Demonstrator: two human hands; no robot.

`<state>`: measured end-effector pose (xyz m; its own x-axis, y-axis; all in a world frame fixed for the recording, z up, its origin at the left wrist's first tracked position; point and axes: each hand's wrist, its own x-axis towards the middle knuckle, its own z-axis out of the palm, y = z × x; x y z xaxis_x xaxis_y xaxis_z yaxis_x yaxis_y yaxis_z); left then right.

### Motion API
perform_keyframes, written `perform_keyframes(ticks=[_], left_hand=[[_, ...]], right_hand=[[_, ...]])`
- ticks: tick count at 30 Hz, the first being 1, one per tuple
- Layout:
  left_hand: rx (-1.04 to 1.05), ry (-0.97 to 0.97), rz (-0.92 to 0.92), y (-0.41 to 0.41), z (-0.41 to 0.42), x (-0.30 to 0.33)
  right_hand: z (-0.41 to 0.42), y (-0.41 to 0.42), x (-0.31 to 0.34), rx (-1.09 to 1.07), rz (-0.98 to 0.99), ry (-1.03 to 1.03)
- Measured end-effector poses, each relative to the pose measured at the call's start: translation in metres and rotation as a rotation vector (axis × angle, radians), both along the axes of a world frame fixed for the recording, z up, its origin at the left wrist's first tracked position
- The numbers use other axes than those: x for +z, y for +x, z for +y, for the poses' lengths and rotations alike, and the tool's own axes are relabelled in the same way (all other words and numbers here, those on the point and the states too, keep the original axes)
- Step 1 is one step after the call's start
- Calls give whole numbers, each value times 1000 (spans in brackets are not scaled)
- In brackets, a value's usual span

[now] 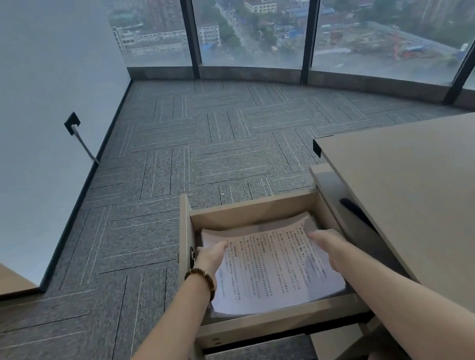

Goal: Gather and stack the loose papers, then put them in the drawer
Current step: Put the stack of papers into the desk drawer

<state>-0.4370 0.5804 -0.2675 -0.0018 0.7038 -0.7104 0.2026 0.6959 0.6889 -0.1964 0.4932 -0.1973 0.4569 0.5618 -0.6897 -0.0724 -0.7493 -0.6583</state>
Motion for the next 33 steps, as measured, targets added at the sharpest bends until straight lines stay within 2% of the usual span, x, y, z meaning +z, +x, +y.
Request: perform_keyframes(ticks=[1,3,13,19,24,26,29,31,33], left_hand=[[-2,11,23,5,-17,33],[-25,20,72,9,-29,56],[-103,127,117,7,-23,39],[-244,196,142,3,-34,46],[-272,312,291,2,-44,59],[-226,448,285,-3,-51,71],[-39,706,91,-15,-65,92],[51,826,152,-27,-63,100],[136,853,193,-41,-57,100]], right_hand=[[-1,1,0,-1,3,9],[-4,-2,6,7,9,16],[-4,1,3,33,-1,14],[-3,-6,15,39,-144,76],[3,-10,29,148,-215,174],[2,-10,39,203,-245,254],[-3,-8,59,292,-282,378],[-7,-4,73,351,-325,456],[-13,0,89,386,-399,559]])
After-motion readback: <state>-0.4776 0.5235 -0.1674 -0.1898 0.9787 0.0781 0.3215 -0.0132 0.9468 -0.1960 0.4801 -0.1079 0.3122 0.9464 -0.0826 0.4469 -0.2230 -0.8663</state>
